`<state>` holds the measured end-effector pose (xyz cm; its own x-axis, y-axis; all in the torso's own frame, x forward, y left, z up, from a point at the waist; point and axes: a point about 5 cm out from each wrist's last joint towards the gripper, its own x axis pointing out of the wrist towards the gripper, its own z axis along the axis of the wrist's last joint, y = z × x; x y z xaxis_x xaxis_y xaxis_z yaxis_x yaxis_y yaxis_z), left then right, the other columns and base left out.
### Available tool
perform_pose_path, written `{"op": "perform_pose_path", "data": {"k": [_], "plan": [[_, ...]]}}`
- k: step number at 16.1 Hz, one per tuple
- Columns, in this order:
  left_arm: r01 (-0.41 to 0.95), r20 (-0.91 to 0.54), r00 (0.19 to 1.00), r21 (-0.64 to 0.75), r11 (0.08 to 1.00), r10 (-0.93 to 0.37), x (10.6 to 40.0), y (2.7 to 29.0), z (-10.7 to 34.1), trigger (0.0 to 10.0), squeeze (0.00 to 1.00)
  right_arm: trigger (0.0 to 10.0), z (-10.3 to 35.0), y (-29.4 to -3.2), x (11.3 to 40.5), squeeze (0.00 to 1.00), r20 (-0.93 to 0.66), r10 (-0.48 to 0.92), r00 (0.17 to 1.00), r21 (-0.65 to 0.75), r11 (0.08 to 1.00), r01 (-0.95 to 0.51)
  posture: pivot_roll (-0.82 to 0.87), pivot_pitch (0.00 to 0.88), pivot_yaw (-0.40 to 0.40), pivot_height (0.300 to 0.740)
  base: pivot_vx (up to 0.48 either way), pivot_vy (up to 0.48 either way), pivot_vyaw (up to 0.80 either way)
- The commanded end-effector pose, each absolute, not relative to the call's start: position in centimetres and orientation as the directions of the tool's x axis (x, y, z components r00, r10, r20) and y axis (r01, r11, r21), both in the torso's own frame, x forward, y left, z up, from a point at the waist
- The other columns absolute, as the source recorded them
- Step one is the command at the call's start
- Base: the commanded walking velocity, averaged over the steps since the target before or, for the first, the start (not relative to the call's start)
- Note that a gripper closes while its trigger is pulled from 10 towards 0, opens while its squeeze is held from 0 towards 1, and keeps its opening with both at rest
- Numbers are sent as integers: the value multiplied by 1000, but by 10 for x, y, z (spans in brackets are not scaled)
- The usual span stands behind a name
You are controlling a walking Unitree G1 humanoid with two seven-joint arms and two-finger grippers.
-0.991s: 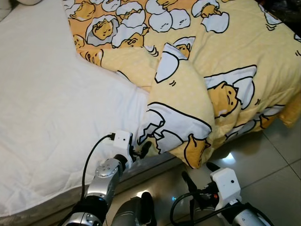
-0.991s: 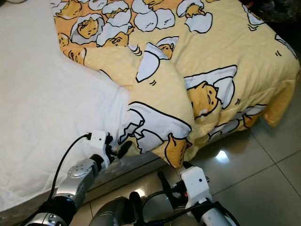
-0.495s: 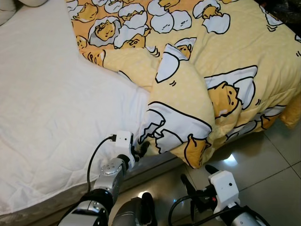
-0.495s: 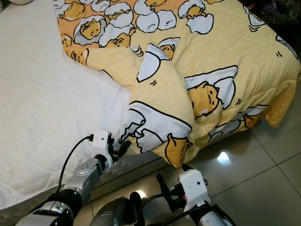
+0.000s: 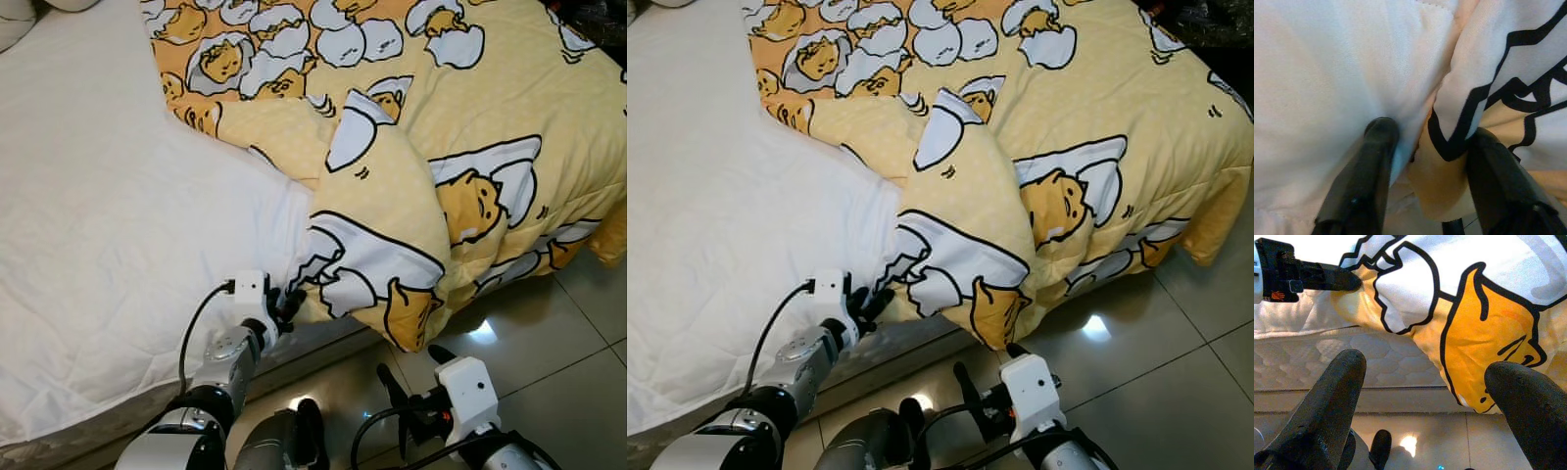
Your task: Clean up the room
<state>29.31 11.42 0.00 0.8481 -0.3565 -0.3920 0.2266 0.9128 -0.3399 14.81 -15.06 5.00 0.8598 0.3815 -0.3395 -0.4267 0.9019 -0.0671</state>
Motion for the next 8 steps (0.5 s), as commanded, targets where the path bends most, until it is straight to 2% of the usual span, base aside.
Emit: {"op": "perform_pose_path", "data": {"k": [1,8], "plan": [[207,-462,806,-365,908,-369,276,116,-18,0,0,10000,50,-147,145,322,-340,389,856,-54,901,-431,-284,265,225,740,0,0,0],[215,-470,793,-380,900,-388,269,115,-23,0,0,10000,53,-149,148,318,-328,384,863,-60,903,-425,-301,237,226,740,0,0,0]]}}
